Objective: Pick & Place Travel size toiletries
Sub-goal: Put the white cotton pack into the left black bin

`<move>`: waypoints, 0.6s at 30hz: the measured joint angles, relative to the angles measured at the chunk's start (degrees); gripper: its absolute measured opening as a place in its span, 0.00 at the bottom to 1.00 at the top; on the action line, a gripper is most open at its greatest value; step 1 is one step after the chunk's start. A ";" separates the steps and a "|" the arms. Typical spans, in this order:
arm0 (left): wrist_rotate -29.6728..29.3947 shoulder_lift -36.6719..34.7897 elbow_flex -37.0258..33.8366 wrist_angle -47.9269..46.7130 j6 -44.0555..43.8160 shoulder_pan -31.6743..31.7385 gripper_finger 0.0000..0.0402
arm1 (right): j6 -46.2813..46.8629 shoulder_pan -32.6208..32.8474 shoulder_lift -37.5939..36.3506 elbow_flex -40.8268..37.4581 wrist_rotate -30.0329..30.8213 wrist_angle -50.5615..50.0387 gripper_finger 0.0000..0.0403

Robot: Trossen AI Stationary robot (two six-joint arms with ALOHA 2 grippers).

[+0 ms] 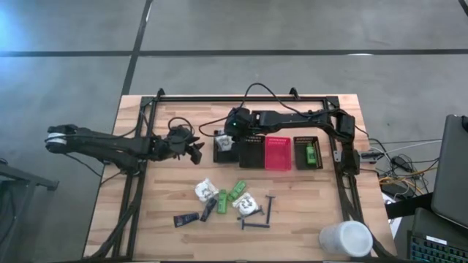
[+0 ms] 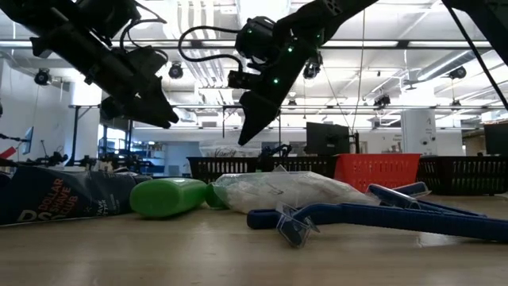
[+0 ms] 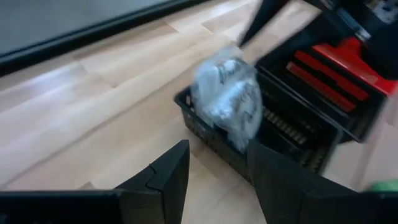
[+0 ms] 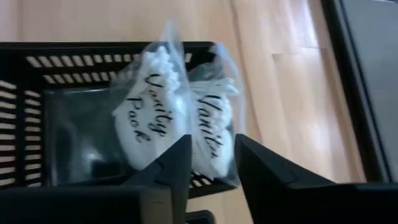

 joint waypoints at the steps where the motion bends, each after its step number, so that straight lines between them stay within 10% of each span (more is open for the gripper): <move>1: 0.65 0.00 -0.04 0.02 0.10 -0.11 0.42 | 0.03 -0.01 -0.09 0.10 0.66 -0.15 0.32; 8: 8.83 0.00 -0.30 -0.42 3.25 -0.75 0.42 | 2.57 0.50 -2.61 2.66 0.85 -1.57 0.46; 18: 40.65 0.51 -1.44 -6.99 0.50 -0.79 0.42 | 18.24 2.50 -7.81 3.47 0.26 -12.14 0.60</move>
